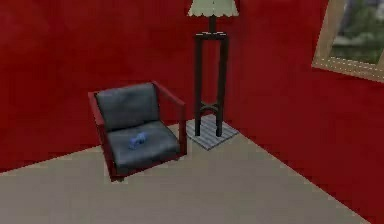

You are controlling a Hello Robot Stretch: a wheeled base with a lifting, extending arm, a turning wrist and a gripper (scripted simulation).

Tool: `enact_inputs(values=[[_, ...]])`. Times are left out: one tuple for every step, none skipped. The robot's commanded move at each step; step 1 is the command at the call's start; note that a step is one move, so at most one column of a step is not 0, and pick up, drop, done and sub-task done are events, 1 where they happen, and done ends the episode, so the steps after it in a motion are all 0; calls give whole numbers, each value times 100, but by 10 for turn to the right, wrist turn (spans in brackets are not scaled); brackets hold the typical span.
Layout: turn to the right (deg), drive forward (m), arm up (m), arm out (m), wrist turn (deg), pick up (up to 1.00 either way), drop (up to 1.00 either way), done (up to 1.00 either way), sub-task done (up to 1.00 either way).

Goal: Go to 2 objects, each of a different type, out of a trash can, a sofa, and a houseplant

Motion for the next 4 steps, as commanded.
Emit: enact_inputs(values=[[-450,0,0,0,0,0,0,0,0],[-450,0,0,0,0,0,0,0,0],[-60,0,0,0,0,0,0,0,0],[0,100,0,0,0,0,0,0,0]])
